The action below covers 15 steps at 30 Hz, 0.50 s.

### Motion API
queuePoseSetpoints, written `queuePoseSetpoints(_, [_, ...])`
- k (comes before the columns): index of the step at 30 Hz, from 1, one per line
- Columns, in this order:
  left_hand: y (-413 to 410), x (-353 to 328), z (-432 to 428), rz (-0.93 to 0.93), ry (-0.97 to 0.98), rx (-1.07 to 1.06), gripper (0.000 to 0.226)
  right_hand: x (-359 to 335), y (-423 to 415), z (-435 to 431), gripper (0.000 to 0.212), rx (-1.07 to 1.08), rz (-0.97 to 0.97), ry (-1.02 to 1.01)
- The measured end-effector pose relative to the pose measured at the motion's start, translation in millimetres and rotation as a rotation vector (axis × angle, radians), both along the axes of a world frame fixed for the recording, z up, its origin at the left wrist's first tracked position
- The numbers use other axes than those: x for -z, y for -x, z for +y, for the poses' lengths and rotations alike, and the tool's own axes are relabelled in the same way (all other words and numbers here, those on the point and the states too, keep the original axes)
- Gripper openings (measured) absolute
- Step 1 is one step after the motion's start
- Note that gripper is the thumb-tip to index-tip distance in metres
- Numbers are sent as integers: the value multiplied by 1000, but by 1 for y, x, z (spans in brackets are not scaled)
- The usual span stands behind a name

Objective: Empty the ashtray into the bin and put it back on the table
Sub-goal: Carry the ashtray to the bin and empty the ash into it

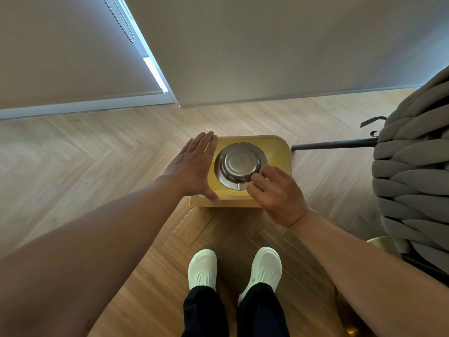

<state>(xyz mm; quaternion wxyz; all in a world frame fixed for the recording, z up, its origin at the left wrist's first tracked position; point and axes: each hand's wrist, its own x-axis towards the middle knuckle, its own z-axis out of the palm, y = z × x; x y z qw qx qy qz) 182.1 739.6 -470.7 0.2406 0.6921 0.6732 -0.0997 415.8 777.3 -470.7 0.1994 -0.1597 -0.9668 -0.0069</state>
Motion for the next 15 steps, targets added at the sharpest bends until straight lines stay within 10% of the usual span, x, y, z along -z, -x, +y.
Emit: queuePoseSetpoints(15, [-1, -4, -2, -6, 20, -3, 148, 4, -2, -1, 28, -7, 20, -14])
